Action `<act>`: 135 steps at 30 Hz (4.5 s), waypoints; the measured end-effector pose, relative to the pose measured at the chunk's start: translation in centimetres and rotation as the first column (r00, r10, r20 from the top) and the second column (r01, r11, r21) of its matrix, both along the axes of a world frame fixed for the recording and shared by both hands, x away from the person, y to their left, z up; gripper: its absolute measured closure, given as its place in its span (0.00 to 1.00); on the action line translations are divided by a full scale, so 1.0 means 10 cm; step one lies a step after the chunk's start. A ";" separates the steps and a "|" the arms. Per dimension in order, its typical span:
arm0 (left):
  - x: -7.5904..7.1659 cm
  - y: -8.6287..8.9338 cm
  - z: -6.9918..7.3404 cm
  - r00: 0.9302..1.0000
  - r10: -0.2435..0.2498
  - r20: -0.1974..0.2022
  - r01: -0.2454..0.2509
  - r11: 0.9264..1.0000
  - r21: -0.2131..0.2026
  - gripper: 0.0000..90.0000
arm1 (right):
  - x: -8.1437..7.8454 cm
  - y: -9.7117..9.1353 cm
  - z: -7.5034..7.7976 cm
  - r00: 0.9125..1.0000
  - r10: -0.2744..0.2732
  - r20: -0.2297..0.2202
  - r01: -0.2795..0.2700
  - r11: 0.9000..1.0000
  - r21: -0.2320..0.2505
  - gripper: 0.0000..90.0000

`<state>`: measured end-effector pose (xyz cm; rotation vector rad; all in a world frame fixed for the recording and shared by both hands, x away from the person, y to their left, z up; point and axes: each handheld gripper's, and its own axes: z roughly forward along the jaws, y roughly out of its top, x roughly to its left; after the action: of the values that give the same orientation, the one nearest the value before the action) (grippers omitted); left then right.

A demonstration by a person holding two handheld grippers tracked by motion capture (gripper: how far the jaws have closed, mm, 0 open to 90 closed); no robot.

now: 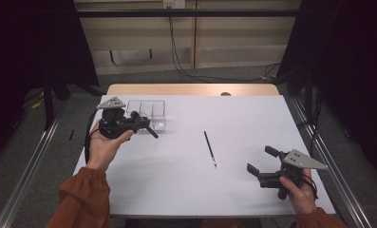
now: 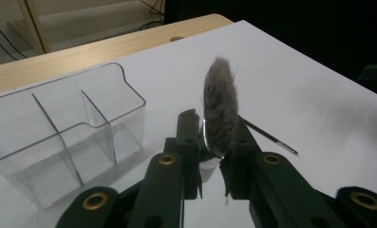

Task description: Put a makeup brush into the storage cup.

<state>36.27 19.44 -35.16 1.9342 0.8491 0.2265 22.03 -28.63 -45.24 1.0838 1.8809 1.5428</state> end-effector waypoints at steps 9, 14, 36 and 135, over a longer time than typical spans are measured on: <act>0.19 -0.03 0.04 0.999 0.031 0.018 -0.031 1.000 0.001 0.88 | 0.00 0.01 -0.03 1.000 -0.004 -0.009 0.004 1.000 -0.021 0.01; 0.29 -0.05 0.02 0.998 0.052 0.028 -0.052 0.999 0.009 0.88 | 0.01 0.01 -0.03 1.000 -0.007 -0.007 0.007 1.000 -0.011 0.01; 0.51 -0.16 0.14 0.986 0.136 0.092 -0.137 0.991 0.005 0.88 | 0.00 0.05 -0.05 1.000 0.017 -0.008 -0.018 1.000 -0.014 0.01; 0.69 -0.12 -0.31 0.983 0.180 0.036 -0.180 0.984 -0.020 0.03 | 0.01 0.05 -0.08 1.000 0.025 -0.008 -0.025 1.000 -0.017 0.00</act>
<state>43.22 18.24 -38.29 1.8324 0.9987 0.3610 22.14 -28.12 -46.02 1.0639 1.9163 1.5349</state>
